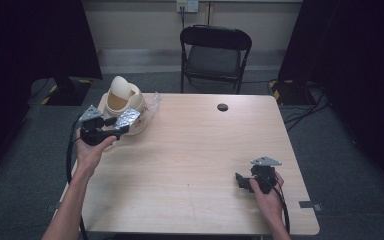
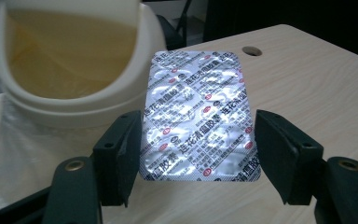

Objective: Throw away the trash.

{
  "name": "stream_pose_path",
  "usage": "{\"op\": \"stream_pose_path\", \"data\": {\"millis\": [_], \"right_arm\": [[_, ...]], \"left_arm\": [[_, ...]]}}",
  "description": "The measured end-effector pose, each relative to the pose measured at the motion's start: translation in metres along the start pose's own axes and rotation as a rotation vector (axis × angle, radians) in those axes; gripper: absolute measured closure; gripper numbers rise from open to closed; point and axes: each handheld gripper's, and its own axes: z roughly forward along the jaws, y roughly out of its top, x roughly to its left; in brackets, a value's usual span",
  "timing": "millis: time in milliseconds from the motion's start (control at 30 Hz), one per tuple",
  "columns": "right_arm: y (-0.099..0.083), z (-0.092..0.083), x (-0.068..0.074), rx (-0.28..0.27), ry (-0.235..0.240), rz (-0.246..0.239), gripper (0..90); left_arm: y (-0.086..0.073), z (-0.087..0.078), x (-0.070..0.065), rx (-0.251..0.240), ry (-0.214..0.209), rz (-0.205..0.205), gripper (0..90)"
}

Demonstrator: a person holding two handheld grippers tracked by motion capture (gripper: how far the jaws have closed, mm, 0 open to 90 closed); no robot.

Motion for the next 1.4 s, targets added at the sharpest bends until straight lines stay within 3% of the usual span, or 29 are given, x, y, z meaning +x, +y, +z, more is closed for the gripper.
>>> {"op": "stream_pose_path", "data": {"millis": [167,333,533,733,833,1400], "right_arm": [[0.0,0.0,0.0,0.0,0.0,0.0,11.4],[0.0,0.0,0.0,0.0,0.0,0.0,11.3],[0.0,0.0,0.0,0.0,0.0,0.0,11.3],[0.0,0.0,0.0,0.0,0.0,0.0,11.3],[0.0,0.0,0.0,0.0,0.0,0.0,11.3],[0.0,0.0,0.0,0.0,0.0,-0.001,11.3]], "left_arm": [[0.006,-0.008,0.015,-0.012,0.03,-0.015,34.2],[0.013,-0.01,0.035,0.022,0.07,-0.02,34.2],[0.021,0.002,0.052,0.066,0.098,-0.023,34.2],[0.024,0.013,0.066,0.11,0.105,-0.05,34.1],[0.025,0.016,0.07,0.094,0.112,-0.078,34.1],[0.032,0.028,0.075,0.046,0.125,-0.1,34.2]]}}
